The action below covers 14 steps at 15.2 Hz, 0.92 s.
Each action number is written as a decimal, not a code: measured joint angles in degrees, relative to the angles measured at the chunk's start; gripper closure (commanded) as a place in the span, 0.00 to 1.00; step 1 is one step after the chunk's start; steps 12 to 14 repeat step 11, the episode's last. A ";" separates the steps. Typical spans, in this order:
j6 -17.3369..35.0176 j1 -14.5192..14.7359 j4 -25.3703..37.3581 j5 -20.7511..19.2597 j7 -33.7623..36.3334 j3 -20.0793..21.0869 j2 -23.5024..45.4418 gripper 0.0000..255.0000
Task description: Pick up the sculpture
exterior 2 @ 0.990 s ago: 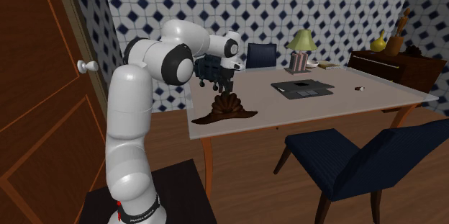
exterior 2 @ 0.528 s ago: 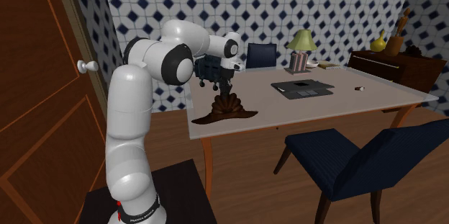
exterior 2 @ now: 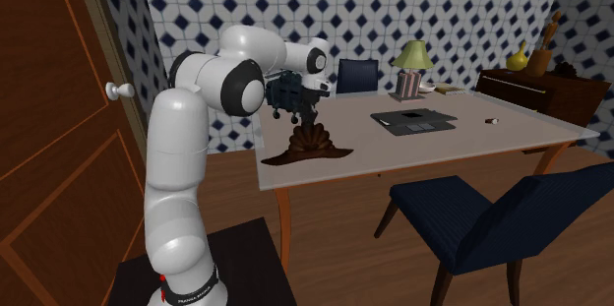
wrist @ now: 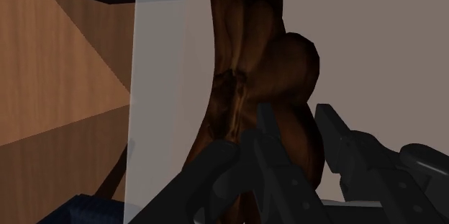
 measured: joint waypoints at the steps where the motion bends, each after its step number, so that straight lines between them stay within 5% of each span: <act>1: -0.96 0.07 0.95 0.03 0.05 0.04 -0.02 1.00; 14: -8.60 0.73 9.25 -0.22 0.46 0.23 0.68 1.00</act>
